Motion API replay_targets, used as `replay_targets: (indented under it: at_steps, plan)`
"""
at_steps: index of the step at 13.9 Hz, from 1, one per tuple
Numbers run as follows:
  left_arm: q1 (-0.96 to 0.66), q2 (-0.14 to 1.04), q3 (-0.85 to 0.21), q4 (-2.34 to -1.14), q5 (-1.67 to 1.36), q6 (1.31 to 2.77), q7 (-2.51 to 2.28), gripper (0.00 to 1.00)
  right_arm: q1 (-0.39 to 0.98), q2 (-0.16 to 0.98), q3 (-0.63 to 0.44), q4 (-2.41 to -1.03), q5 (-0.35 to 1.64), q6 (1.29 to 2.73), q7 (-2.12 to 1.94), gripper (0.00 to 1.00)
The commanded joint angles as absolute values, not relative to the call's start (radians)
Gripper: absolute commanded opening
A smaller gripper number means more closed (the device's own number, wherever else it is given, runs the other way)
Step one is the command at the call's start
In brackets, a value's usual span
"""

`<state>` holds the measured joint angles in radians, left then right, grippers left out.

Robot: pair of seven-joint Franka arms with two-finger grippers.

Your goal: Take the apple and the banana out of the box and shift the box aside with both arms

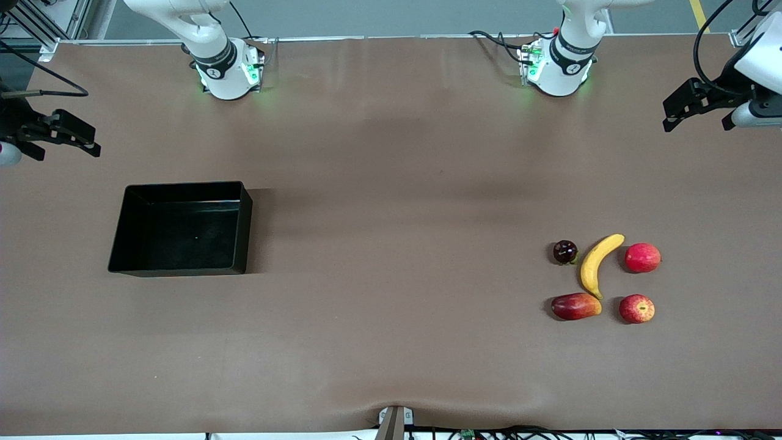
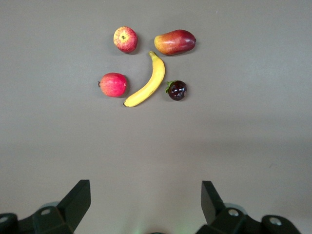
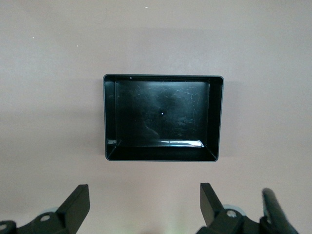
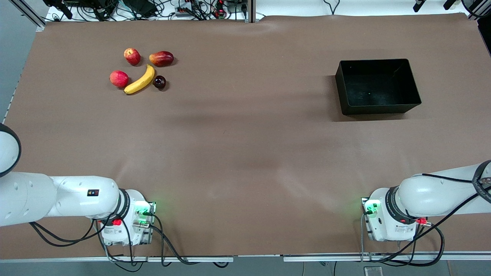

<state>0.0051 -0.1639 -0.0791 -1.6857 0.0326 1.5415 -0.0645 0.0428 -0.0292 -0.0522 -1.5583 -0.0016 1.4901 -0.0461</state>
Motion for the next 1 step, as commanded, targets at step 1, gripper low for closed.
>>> replay_targets:
  at_steps: [1]
  plan:
    - [0.009, -0.126, -0.077, -1.634, 0.023, 1.536, -0.06, 1.0, 0.037, -0.035, -0.044, -1.554, -0.006, 1.485, -0.017, 1.0]
